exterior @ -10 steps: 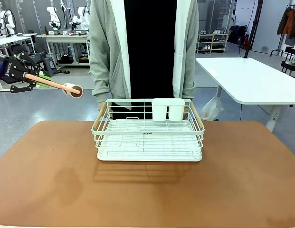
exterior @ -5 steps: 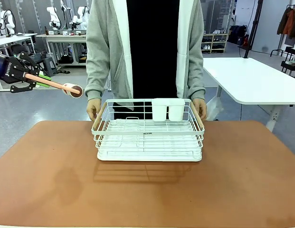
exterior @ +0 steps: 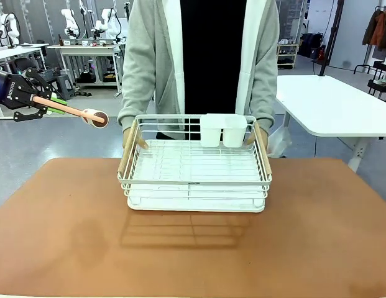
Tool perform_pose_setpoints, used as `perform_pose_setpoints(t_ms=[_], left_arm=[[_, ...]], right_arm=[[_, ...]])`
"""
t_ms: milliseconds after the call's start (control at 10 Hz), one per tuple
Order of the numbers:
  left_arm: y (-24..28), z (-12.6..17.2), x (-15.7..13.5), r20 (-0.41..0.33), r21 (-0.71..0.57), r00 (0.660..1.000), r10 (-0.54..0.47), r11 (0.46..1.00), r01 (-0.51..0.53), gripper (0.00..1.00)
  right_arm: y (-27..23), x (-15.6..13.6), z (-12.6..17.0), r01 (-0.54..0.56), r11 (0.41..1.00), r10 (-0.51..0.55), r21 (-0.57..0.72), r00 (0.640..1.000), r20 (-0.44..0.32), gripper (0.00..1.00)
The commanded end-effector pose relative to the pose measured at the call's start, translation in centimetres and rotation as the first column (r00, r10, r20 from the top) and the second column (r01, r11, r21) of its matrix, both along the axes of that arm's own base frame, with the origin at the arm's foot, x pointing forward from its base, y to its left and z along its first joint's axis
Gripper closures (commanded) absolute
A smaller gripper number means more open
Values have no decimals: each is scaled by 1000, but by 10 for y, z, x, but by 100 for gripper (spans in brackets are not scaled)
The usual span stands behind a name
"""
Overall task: Clean the table.
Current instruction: Clean the table with the Lint Roller when the human lifts the Dish drying rack.
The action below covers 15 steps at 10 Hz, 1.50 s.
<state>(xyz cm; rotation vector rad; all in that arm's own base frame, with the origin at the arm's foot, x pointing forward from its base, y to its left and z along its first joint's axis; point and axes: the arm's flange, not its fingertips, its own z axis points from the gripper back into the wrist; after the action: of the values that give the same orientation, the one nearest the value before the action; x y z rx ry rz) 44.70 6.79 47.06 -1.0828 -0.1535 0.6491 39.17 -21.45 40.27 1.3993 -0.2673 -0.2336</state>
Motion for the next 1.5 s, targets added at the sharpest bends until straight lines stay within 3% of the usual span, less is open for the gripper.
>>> perform_pose_setpoints(t_ms=[0,1400], left_arm=[[0,0,0,1,1,1000,0,1000,0,99],[0,0,0,1,1,1000,0,1000,0,99]], right_arm=[[1,-1,2,-1,1000,1,7,1000,4,0],[1,-1,2,-1,1000,1,7,1000,4,0]])
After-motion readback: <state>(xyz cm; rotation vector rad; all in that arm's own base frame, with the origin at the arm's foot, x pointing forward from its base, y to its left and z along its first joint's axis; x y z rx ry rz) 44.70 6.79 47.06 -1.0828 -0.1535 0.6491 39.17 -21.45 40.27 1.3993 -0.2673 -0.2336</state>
